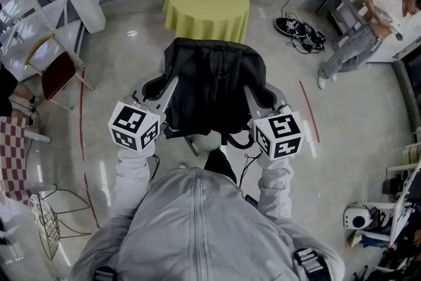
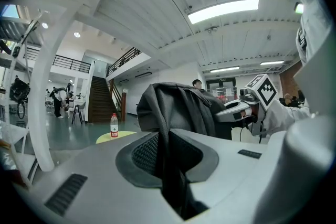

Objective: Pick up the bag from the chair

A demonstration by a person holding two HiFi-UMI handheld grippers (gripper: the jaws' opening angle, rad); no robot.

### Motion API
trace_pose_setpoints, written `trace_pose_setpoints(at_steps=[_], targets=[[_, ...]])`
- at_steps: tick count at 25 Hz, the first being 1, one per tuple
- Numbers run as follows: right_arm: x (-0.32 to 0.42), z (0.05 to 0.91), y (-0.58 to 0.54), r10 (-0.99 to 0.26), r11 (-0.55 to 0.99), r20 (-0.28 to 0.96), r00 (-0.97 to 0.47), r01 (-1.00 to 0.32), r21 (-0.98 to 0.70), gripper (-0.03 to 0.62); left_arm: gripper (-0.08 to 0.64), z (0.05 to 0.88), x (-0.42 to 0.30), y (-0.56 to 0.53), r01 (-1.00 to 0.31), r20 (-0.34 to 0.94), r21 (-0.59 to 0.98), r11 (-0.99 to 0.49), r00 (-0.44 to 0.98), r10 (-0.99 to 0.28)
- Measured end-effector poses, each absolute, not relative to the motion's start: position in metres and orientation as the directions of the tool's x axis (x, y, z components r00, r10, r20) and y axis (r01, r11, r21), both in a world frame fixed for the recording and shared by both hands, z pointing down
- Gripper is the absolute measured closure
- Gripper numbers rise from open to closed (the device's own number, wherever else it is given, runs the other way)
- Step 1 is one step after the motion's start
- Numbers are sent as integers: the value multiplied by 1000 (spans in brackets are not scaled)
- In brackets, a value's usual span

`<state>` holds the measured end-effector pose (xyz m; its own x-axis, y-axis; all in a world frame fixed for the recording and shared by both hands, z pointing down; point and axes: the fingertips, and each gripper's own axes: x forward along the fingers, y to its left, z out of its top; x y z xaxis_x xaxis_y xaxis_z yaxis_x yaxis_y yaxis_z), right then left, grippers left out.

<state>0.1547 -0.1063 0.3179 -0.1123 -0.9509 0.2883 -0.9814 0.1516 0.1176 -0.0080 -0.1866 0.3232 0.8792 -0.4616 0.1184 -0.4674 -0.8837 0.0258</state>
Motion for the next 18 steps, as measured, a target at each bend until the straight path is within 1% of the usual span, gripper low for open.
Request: trace_pose_setpoints(at_steps=[18], targets=[[158, 322, -99, -951, 147, 288, -116, -985, 88, 548, 509, 328, -4, -182, -466, 131, 27, -884, 879, -459]])
